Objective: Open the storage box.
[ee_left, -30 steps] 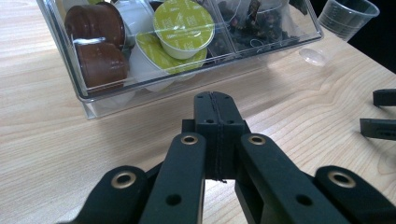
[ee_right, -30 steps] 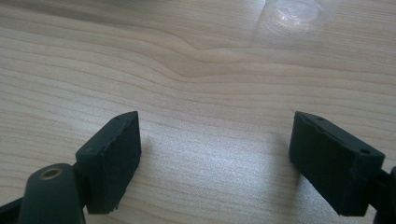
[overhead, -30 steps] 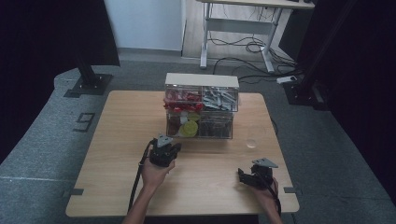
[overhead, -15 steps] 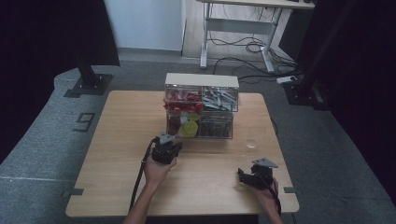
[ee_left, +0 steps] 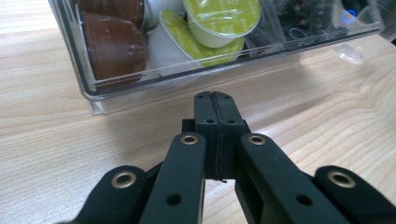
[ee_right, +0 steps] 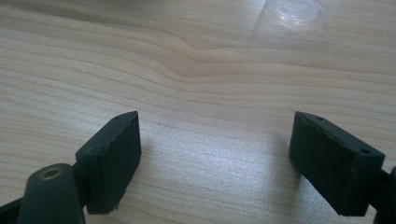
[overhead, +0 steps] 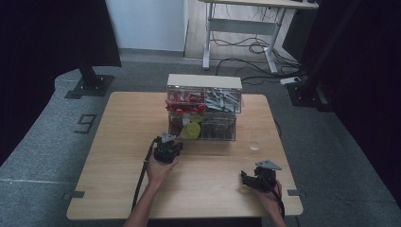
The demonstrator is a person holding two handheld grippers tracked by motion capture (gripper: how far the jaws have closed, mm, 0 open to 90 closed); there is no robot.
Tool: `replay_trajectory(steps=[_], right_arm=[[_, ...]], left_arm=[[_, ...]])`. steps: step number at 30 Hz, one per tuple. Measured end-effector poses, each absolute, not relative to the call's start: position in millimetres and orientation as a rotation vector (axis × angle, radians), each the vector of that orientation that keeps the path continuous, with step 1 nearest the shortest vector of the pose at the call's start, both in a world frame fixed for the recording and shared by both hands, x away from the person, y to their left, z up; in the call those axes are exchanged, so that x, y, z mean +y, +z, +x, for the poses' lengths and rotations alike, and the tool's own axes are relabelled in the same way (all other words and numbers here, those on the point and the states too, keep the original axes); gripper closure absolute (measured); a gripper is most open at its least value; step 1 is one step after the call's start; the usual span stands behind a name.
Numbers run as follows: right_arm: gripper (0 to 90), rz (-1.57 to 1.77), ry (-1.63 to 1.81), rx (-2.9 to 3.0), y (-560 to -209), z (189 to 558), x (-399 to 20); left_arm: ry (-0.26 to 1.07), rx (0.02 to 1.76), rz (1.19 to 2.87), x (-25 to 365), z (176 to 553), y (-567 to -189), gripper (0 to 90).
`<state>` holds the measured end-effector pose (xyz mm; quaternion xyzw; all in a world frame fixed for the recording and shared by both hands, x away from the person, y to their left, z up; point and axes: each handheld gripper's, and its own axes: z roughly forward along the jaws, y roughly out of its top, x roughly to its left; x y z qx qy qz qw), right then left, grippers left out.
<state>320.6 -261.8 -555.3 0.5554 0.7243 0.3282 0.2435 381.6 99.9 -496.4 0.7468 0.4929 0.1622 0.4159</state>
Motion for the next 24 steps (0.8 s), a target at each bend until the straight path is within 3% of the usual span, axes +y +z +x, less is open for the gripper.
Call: replay_trajectory(steps=[24], right_arm=[[17.3, 1.519, 0.897, 1.978, -555.3, 320.6, -261.9]], left_arm=[[0.419, 1.258, 1.876, 100.7, 394.4, -500.1, 90.0]])
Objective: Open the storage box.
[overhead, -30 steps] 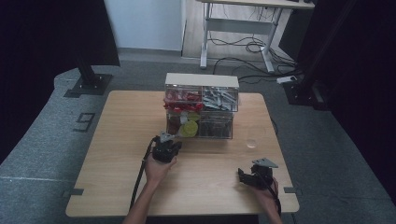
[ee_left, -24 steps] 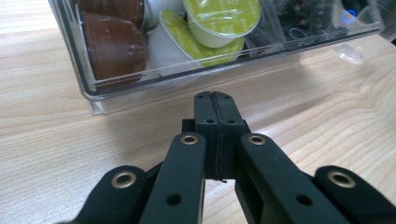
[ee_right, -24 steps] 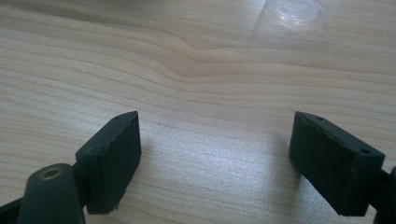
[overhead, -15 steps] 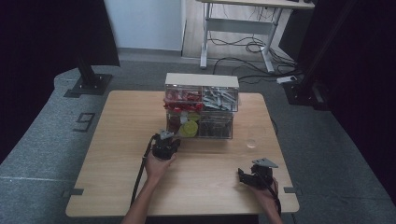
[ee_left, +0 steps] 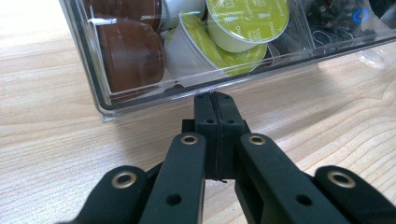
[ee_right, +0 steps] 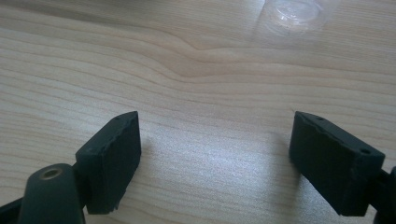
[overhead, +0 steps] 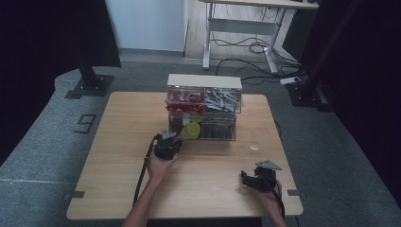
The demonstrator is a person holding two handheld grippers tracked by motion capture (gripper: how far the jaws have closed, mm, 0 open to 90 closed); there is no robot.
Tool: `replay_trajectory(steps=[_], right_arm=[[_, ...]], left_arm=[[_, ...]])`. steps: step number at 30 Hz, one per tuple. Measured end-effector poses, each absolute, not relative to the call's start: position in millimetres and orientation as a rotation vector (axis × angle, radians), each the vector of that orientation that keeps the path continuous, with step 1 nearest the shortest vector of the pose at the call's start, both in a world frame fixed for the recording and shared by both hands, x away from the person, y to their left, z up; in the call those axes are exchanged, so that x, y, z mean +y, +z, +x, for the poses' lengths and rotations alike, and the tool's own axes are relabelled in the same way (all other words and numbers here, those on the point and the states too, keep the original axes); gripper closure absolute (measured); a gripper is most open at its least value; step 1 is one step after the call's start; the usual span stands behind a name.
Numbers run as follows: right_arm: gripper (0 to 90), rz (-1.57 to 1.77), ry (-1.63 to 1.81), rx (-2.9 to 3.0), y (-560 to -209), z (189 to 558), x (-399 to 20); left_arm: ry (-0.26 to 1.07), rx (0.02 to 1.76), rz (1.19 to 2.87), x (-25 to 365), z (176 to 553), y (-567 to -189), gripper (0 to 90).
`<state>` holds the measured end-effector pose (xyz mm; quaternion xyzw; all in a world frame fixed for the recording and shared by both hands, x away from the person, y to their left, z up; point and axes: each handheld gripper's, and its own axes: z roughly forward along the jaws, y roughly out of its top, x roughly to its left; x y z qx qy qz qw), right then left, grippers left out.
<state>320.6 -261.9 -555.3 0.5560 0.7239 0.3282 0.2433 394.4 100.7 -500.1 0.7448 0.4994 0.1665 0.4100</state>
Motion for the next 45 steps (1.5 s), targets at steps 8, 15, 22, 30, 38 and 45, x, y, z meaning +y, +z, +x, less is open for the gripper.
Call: replay_trajectory(steps=[8, 15, 22, 30, 38, 45], right_arm=[[17.3, 1.520, 0.897, 1.977, -555.3, 320.6, -261.8], [17.3, 1.519, 0.896, 1.977, -555.3, 320.6, -261.8], [17.3, 1.519, 0.897, 1.977, -555.3, 320.6, -261.8], [17.3, 1.519, 0.897, 1.978, -555.3, 320.6, -261.8], [17.3, 1.521, 0.897, 1.976, -555.3, 320.6, -261.7], [17.3, 1.521, 0.897, 1.976, -555.3, 320.6, -261.8]], left_arm=[[0.422, 1.256, 1.871, 100.6, 392.7, -497.8, 90.0], [0.436, 1.235, 1.849, 101.6, 389.2, -487.8, 90.0], [0.446, 1.214, 1.845, 101.5, 386.9, -477.0, 90.0], [0.453, 1.206, 1.837, 101.6, 386.6, -470.3, 90.0], [0.459, 1.201, 1.830, 103.2, 388.3, -462.5, 90.0], [0.467, 1.194, 1.823, 103.4, 389.3, -453.9, 90.0]])
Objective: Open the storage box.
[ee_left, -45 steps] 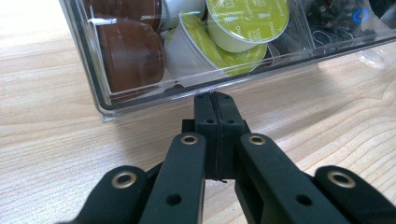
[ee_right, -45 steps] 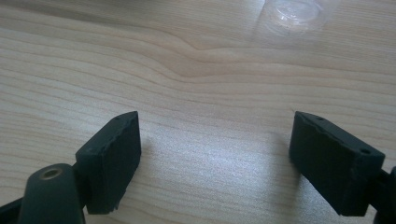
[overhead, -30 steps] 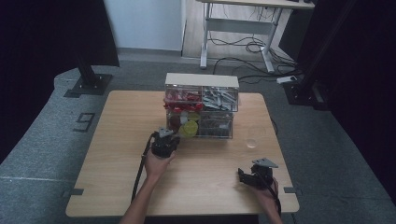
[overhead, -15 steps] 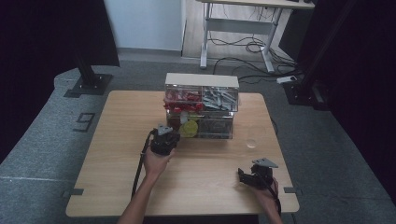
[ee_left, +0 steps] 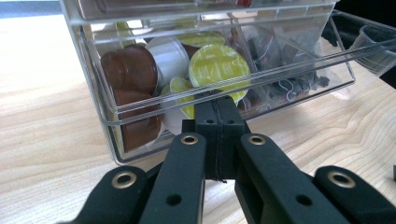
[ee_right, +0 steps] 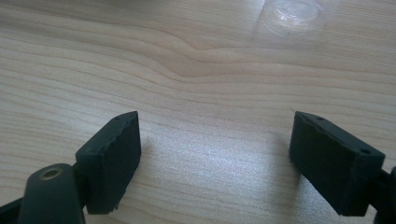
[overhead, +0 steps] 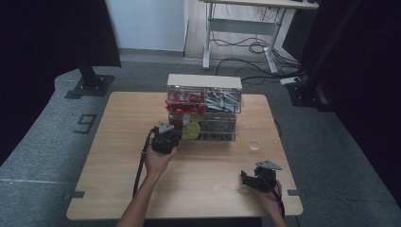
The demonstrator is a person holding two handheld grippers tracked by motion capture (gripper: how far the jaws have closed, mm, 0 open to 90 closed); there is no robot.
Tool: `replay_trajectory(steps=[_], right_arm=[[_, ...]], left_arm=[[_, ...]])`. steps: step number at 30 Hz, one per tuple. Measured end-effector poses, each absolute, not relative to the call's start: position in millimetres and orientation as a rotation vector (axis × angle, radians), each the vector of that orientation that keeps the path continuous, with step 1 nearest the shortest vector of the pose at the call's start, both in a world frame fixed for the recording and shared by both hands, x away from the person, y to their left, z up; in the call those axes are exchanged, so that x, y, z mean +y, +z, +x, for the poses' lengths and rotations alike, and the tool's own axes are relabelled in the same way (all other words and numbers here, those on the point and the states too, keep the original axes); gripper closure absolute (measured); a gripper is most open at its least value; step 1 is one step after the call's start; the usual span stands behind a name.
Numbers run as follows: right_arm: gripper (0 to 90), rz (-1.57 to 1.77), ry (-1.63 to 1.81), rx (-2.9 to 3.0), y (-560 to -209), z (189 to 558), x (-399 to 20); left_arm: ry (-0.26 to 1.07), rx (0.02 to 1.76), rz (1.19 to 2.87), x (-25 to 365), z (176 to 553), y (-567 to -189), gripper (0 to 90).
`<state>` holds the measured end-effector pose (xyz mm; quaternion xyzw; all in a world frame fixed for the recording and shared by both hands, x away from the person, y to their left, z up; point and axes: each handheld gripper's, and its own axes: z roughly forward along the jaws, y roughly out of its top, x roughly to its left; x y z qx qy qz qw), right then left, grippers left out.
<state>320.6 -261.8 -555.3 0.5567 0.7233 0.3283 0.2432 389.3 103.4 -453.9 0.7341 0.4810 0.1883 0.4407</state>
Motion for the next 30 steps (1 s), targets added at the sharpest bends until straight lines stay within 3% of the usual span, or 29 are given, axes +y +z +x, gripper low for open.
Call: replay_trajectory(steps=[30], right_arm=[[17.3, 1.517, 0.897, 1.978, -555.3, 320.7, -262.1]], left_arm=[[0.463, 1.202, 1.783, 104.7, 402.8, -433.9, 90.0]])
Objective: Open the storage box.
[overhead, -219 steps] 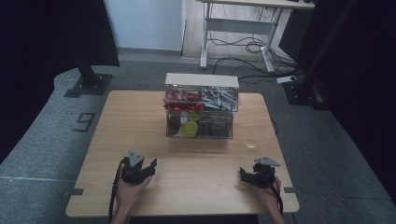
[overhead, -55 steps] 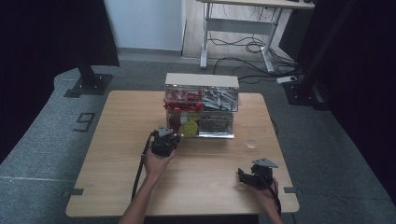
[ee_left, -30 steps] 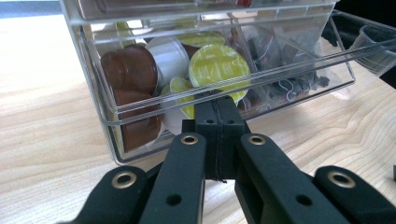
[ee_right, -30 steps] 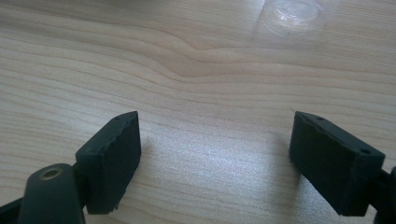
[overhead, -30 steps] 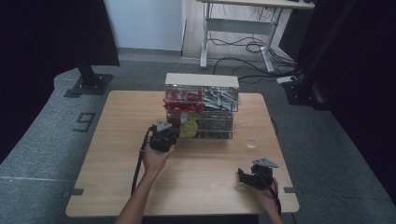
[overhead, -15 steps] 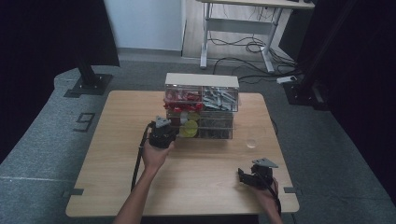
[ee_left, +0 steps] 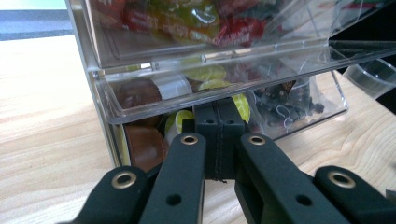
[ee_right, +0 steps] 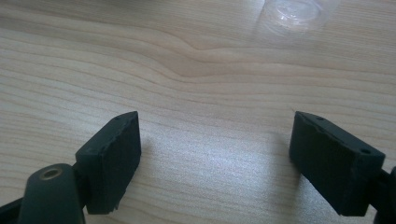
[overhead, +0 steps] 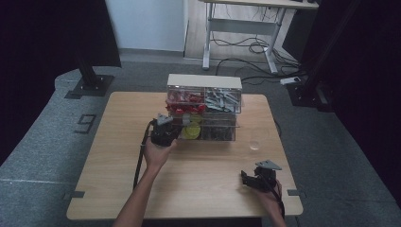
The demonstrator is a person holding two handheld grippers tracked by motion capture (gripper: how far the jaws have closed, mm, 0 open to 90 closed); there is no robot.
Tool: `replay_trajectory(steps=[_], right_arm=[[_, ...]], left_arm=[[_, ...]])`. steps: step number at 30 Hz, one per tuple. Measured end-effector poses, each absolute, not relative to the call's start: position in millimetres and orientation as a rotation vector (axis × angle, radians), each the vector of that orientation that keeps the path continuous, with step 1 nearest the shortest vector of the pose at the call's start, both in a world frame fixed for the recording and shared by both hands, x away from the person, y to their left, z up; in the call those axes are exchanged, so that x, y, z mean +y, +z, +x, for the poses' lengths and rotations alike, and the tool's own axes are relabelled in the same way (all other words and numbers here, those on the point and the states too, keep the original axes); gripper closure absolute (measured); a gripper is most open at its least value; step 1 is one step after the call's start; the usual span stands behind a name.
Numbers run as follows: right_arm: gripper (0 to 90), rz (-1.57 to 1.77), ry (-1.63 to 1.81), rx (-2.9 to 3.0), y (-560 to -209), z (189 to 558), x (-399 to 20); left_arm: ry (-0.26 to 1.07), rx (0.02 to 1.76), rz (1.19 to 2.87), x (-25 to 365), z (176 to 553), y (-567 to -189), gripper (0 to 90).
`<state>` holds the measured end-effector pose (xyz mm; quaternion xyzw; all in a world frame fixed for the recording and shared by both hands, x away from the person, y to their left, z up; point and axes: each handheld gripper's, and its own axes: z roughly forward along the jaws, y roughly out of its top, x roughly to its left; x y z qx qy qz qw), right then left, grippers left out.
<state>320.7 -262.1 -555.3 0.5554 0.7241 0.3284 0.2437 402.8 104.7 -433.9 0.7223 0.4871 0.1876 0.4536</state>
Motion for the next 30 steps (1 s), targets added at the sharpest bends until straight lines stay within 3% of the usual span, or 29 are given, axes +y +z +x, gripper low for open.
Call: replay_trajectory(steps=[30], right_arm=[[17.3, 1.522, 0.899, 1.976, -555.2, 320.6, -262.0]], left_arm=[[0.463, 1.199, 1.765, 98.4, 419.9, -417.7, 90.0]])
